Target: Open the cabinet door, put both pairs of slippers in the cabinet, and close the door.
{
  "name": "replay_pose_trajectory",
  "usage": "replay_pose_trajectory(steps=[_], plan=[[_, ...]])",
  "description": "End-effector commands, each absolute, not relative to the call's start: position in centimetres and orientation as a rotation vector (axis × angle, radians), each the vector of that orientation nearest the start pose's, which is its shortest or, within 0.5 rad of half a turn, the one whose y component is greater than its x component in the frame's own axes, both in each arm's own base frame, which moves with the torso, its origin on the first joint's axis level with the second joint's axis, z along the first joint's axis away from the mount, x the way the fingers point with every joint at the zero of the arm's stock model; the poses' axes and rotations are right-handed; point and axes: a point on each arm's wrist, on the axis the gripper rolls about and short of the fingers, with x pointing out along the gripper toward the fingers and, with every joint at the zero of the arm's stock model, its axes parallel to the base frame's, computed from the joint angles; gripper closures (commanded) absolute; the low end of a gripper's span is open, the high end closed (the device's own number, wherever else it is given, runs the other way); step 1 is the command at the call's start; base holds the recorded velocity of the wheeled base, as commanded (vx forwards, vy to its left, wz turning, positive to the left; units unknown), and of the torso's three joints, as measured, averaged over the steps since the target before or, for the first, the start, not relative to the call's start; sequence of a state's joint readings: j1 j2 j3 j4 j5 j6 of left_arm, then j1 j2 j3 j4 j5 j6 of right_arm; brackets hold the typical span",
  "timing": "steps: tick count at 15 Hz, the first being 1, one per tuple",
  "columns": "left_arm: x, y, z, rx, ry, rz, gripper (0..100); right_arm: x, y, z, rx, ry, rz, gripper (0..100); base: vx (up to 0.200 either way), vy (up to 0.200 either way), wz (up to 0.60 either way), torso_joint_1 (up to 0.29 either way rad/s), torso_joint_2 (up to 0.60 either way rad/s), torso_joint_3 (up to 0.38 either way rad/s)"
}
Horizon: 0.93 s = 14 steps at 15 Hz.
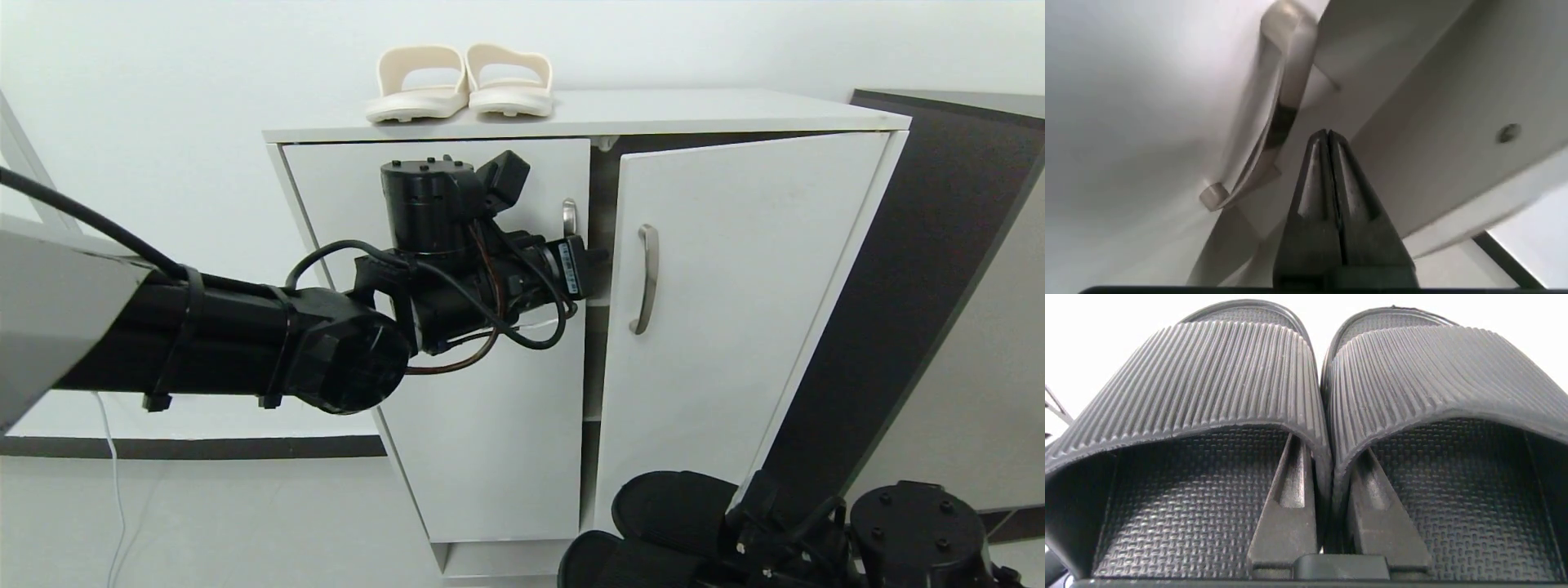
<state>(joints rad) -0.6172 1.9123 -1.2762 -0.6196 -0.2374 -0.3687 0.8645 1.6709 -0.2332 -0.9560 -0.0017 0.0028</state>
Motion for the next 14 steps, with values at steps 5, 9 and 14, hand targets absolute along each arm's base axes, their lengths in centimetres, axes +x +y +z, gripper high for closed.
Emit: replay_pose_trajectory(steps=[5,9,14], plan=[[30.3,-24.3,23.5,-0.366,0.182,-0.88,100,13.2,16.7,8.1,-0.245,0.474,0.887,100,-0.2,0.0,0.0,0.0,0.0,0.005],[26.4,-28.3,23.7,-0.376,0.208,-1.032,100,12.9,16.5,7.9,-0.268,0.475,0.898,100,-0.2,0.0,0.0,0.006,0.0,0.007],[26.0,-27.1,23.9,-0.402,0.131,-1.025,100,13.0,16.6,8.0,-0.264,0.472,0.898,100,-0.12,0.0,0.0,0.001,0.0,0.0]])
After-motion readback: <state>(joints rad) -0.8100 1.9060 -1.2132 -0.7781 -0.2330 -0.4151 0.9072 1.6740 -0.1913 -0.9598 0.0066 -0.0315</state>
